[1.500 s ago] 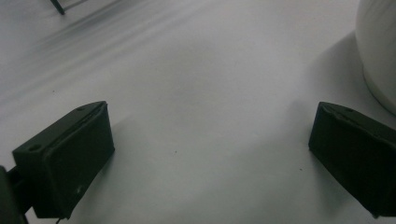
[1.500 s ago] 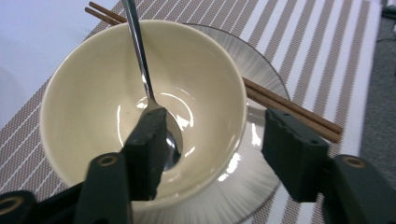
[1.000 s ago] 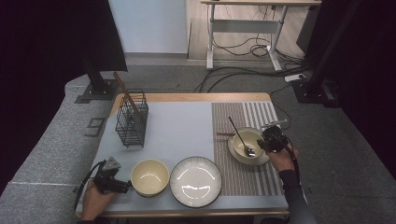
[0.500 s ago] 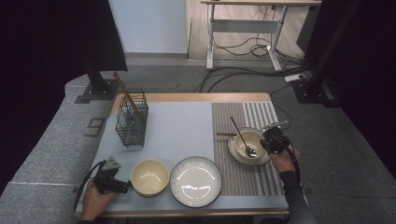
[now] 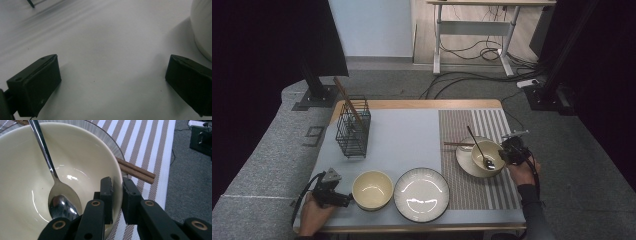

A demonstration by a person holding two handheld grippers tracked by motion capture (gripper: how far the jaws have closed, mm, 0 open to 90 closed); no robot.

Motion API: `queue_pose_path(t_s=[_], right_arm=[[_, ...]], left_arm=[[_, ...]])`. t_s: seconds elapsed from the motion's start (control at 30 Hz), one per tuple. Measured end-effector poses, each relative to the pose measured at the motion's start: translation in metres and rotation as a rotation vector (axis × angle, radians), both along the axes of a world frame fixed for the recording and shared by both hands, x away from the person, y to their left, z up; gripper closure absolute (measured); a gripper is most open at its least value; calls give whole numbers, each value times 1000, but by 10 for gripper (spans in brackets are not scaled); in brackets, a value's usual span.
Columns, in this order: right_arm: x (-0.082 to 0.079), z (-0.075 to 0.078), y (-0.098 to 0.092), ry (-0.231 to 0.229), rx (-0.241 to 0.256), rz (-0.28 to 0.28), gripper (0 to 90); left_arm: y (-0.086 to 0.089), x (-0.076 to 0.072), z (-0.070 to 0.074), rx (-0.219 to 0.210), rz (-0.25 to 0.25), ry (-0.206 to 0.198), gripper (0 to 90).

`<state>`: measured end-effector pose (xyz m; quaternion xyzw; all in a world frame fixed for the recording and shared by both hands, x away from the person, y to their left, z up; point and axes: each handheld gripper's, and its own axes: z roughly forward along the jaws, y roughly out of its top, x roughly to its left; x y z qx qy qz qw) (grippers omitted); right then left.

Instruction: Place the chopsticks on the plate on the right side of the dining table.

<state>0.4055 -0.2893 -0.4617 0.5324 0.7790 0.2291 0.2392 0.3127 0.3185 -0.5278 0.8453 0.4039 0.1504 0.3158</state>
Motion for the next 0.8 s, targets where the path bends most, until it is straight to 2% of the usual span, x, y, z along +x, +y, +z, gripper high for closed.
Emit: queue_pose_path(t_s=[0.8], right_arm=[[10,1,-8,-7,1,-47,812]], left_arm=[[0,0,0,0,0,0,0]])
